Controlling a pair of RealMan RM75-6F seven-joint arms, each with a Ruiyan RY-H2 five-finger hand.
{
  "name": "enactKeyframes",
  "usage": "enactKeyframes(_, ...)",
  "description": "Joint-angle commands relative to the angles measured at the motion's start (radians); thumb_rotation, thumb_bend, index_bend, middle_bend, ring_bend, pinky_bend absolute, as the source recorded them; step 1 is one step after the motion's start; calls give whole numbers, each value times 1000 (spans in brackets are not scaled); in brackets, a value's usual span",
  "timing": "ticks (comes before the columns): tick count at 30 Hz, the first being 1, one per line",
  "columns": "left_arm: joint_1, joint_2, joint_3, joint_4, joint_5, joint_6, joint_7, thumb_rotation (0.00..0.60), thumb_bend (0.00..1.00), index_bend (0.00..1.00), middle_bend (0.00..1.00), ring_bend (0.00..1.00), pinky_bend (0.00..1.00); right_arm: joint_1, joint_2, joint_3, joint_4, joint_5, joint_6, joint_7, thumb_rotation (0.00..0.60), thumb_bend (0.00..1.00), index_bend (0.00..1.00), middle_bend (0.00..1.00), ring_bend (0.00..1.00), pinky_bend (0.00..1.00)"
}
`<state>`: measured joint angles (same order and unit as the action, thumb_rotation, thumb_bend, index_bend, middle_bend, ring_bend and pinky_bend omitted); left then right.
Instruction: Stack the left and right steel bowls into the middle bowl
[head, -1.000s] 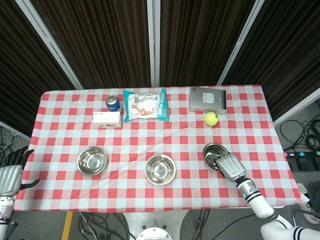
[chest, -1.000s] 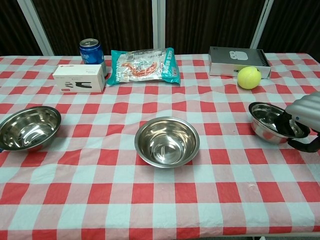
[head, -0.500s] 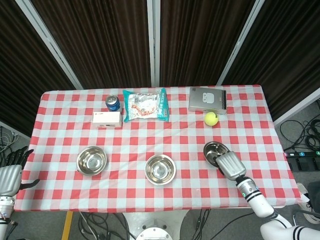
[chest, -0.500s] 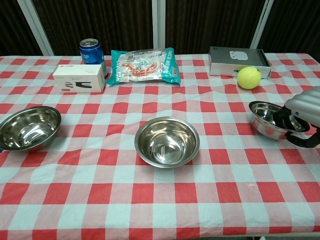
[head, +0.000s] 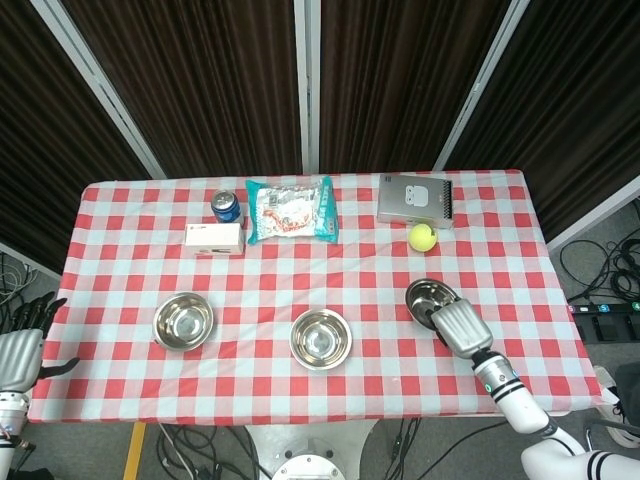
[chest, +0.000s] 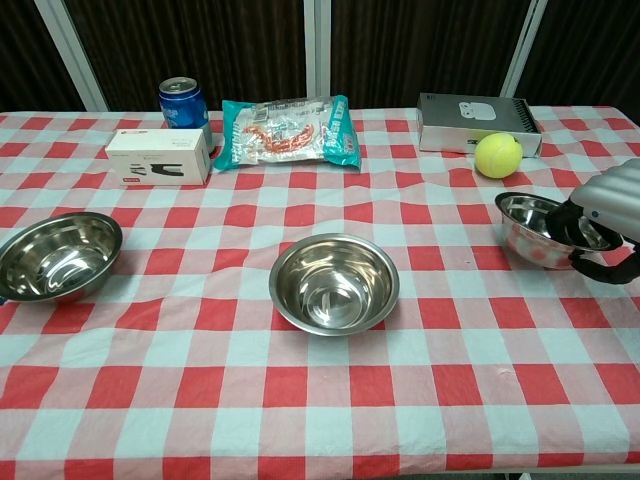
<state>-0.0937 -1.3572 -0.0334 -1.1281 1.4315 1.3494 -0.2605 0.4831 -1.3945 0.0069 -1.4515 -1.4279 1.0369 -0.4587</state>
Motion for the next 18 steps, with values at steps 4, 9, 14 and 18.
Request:
enactKeyframes(4, 0, -2, 1, 3, 0, -3, 3, 600, 56, 160, 131, 48, 96, 28, 22, 21, -61, -39, 18, -35, 600, 401, 713, 614, 636, 559)
enactKeyframes(9, -1, -6, 1, 5, -1, -3, 7, 600, 56, 160, 131, 48, 96, 70, 32, 37, -150, -74, 5, -98, 600, 402, 717, 615, 635, 559)
enactKeyframes(14, -1, -8, 2, 10, -3, -8, 6, 600, 56, 160, 131, 48, 96, 110, 1, 45, -202, -78, -35, -159, 600, 402, 718, 616, 636, 559)
enactKeyframes(18, 0, -9, 0, 12, -7, -9, 4, 600, 56, 160, 131, 48, 96, 143, -41, 47, -230, -81, -70, -201, 600, 402, 718, 616, 636, 559)
